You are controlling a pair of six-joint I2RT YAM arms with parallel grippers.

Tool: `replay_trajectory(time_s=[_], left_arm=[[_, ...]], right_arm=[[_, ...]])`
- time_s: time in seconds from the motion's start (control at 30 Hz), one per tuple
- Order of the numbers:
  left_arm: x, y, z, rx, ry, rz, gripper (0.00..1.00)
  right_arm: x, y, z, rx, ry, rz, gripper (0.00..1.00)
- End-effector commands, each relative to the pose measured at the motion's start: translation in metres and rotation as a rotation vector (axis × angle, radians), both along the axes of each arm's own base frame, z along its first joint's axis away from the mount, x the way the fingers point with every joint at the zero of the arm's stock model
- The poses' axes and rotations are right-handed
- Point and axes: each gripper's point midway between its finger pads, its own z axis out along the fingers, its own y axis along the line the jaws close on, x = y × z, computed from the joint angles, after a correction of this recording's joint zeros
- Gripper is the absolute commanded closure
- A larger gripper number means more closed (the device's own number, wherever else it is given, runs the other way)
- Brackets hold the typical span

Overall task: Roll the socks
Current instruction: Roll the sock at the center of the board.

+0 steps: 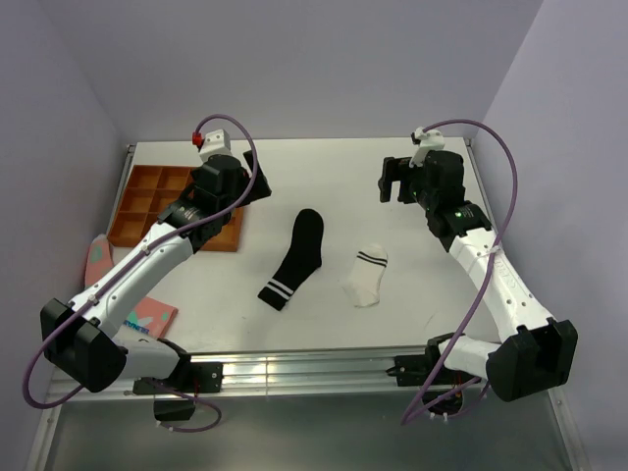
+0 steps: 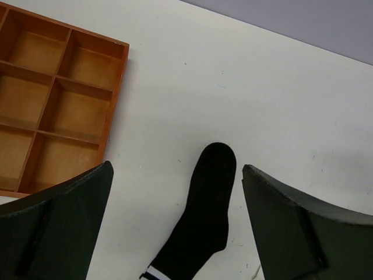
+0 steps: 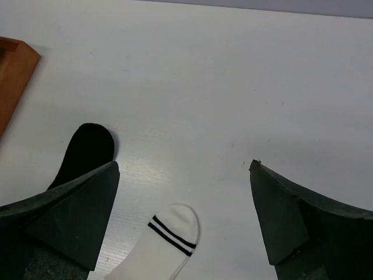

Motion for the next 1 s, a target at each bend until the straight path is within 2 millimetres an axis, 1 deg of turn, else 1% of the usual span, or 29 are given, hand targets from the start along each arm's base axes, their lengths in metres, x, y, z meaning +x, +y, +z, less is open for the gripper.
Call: replay_trajectory(time_s=[0.0, 0.27, 0.37, 0.47, 0.5, 0.53, 0.57, 0.6, 0.63, 0.67, 0.7, 0.73, 0.77, 0.8, 0.83, 0.87, 0.9, 0.93, 0.97], left_arm=[[0.000, 0.004, 0.021, -0.025, -0.048, 0.021, 0.01], [0.000, 0.004, 0.021, -0.024, -0.043, 0.023, 0.01], [-0.001, 0.005, 0.020, -0.025, -0.037, 0.031, 0.00], [-0.004, 0.010, 0.016, -0.026, -0.020, 0.060, 0.00], [-0.006, 0.012, 0.010, -0.036, -0.005, 0.077, 0.00], [-0.009, 0.014, 0.008, -0.040, 0.002, 0.084, 0.01], [-0.013, 0.016, 0.010, -0.052, -0.003, 0.086, 0.01], [-0.017, 0.017, 0.001, -0.064, 0.012, 0.093, 0.01], [-0.021, 0.020, -0.003, -0.073, 0.019, 0.101, 0.00], [-0.026, 0.022, 0.000, -0.099, 0.013, 0.112, 0.00], [-0.030, 0.024, -0.012, -0.091, 0.030, 0.109, 0.00], [-0.033, 0.026, -0.013, -0.095, 0.025, 0.111, 0.00], [-0.038, 0.029, -0.018, -0.091, 0.030, 0.110, 0.00], [-0.040, 0.030, -0.020, -0.089, 0.034, 0.105, 0.00], [-0.040, 0.033, -0.023, -0.081, 0.036, 0.106, 0.00], [-0.039, 0.034, -0.022, -0.069, 0.017, 0.100, 0.01], [-0.042, 0.037, -0.035, -0.050, 0.035, 0.105, 0.01], [-0.042, 0.041, -0.040, -0.049, 0.042, 0.121, 0.01], [-0.041, 0.042, -0.042, -0.076, 0.039, 0.140, 0.03]], right_arm=[[0.002, 0.001, 0.022, 0.001, -0.059, 0.005, 0.00], [0.002, 0.001, 0.012, -0.032, -0.010, 0.025, 0.00], [-0.001, 0.009, 0.009, -0.043, -0.004, 0.089, 0.02], [-0.003, 0.024, 0.005, -0.029, 0.035, 0.168, 0.08], [-0.004, 0.035, 0.002, -0.029, 0.051, 0.204, 0.10], [-0.008, 0.044, -0.004, -0.030, 0.074, 0.244, 0.14], [-0.010, 0.052, -0.007, -0.032, 0.084, 0.273, 0.16], [-0.018, 0.069, -0.017, -0.047, 0.109, 0.331, 0.18], [-0.022, 0.079, -0.021, -0.056, 0.119, 0.364, 0.20], [-0.026, 0.088, -0.027, -0.067, 0.130, 0.390, 0.21], [-0.030, 0.099, -0.036, -0.082, 0.152, 0.421, 0.21], [-0.041, 0.121, -0.041, -0.098, 0.160, 0.484, 0.23], [-0.044, 0.131, -0.049, -0.116, 0.185, 0.505, 0.24], [-0.052, 0.142, -0.054, -0.121, 0.203, 0.546, 0.25], [-0.069, 0.159, -0.060, -0.148, 0.220, 0.629, 0.28], [-0.073, 0.164, -0.065, -0.177, 0.217, 0.640, 0.29], [-0.082, 0.170, -0.076, -0.202, 0.235, 0.675, 0.30], [-0.096, 0.184, -0.081, -0.221, 0.226, 0.742, 0.31], [-0.102, 0.189, -0.087, -0.226, 0.229, 0.769, 0.32]])
